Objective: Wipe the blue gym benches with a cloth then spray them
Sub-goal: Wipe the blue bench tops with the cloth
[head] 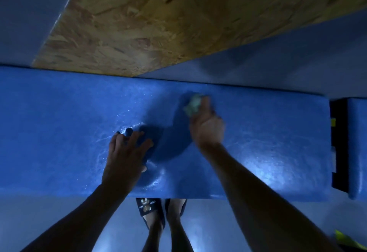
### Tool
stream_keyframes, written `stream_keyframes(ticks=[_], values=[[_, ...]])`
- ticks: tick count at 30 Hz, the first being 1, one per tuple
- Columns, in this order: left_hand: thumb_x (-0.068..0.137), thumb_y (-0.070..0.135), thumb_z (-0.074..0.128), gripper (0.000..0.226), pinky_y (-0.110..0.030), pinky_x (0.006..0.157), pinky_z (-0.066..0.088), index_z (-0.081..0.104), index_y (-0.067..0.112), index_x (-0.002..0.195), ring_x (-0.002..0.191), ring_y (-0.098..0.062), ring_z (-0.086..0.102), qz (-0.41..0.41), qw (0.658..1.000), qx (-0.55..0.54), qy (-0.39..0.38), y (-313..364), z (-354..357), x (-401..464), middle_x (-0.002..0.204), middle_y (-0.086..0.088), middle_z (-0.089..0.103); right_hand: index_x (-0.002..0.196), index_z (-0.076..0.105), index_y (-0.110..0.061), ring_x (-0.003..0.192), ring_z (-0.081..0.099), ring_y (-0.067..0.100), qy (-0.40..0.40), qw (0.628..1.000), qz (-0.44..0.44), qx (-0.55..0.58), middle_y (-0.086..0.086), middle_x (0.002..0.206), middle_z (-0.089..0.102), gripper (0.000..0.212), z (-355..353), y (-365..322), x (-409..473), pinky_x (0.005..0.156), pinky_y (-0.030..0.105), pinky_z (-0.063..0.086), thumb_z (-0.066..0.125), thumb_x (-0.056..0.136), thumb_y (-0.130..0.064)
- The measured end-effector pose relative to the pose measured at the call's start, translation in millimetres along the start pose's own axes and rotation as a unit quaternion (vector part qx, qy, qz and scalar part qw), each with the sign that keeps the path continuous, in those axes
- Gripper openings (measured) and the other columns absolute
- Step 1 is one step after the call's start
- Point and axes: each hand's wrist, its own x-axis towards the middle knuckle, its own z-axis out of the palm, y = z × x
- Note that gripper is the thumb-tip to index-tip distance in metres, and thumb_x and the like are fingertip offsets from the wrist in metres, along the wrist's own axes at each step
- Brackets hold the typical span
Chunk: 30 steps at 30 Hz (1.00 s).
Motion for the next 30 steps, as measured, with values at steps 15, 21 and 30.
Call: stream_keyframes(ticks=[15, 21, 30], values=[[0.032, 0.030, 0.096, 0.086, -0.053, 0.092, 0.043, 0.063, 0.024, 0.112, 0.092, -0.036, 0.046, -0.006, 1.000, 0.004, -0.020, 2.7, -4.5, 0.7, 0.123, -0.008, 0.056, 0.131, 0.043, -0.019, 0.100, 0.060, 0.044, 0.012, 0.975, 0.223, -0.007, 0.023, 0.109, 0.064, 0.055, -63.0, 91.5, 67.6, 0.077, 0.041, 0.044, 0.056, 0.088, -0.051], [0.035, 0.031, 0.095, 0.084, -0.052, 0.091, 0.043, 0.063, 0.027, 0.112, 0.092, -0.036, 0.046, -0.015, 0.999, -0.002, -0.034, 3.1, -3.8, 0.3, 0.125, -0.005, 0.056, 0.141, 0.034, -0.019, 0.097, 0.065, 0.032, -0.061, 0.995, 0.065, -0.033, 0.008, 0.110, 0.066, 0.061, -5.8, -35.9, 47.6, 0.075, 0.035, 0.048, 0.049, 0.092, -0.054], [0.034, 0.029, 0.096, 0.088, -0.054, 0.094, 0.042, 0.063, 0.026, 0.115, 0.094, -0.038, 0.048, -0.025, 0.999, 0.002, -0.027, 6.4, -3.6, -0.6, 0.127, -0.006, 0.055, 0.124, 0.051, -0.020, 0.072, 0.065, 0.042, -0.016, 0.985, -0.107, -0.132, 0.017, 0.093, 0.068, 0.048, -64.2, 107.1, 78.3, 0.061, 0.042, 0.051, 0.045, 0.084, -0.044]])
